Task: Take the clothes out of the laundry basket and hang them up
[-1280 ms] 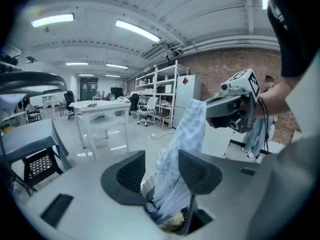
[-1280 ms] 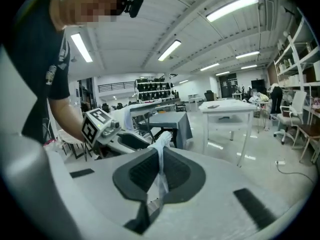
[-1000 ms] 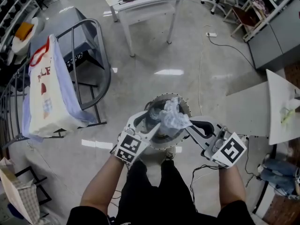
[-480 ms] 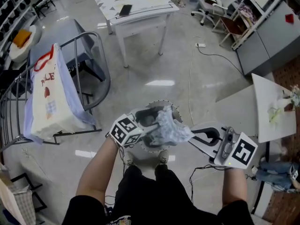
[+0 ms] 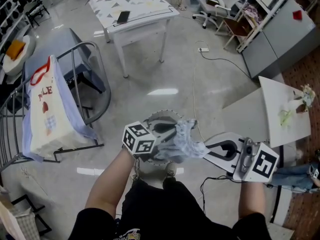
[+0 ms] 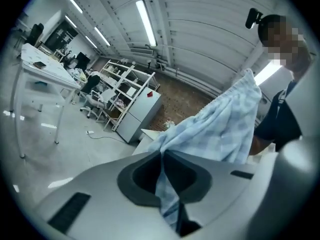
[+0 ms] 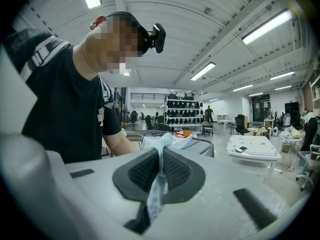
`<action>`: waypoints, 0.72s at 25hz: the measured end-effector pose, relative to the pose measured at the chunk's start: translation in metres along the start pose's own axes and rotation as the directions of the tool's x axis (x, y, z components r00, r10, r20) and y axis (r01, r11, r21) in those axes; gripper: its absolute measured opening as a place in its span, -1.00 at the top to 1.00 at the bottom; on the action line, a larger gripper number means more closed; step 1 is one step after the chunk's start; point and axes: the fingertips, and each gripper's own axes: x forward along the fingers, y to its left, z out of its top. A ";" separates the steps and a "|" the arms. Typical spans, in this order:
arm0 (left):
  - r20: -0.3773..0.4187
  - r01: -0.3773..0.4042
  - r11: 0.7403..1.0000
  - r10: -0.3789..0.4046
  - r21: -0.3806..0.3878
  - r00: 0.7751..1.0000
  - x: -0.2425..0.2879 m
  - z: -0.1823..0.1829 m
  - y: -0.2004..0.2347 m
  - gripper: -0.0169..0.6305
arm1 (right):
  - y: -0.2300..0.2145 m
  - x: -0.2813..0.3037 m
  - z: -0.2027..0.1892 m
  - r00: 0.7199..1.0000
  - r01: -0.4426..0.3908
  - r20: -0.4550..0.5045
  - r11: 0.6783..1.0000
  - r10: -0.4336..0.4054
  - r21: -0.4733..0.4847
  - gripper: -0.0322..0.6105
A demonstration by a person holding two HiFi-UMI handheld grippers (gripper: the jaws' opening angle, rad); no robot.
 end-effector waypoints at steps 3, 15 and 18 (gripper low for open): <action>-0.049 -0.011 0.994 0.017 0.112 0.999 -0.001 0.002 -0.002 0.84 | 0.001 -0.004 0.006 1.000 0.020 0.004 1.000 -0.020 -0.007 0.85; -0.256 0.133 0.965 -0.073 0.227 0.964 0.008 -0.021 -0.027 0.39 | -0.007 -0.001 0.013 0.999 0.047 -0.010 0.999 -0.048 -0.021 0.85; -0.153 0.076 0.985 -0.052 0.155 0.987 0.002 -0.005 -0.020 0.90 | -0.018 -0.011 0.017 0.996 0.083 0.026 0.997 -0.083 0.006 0.85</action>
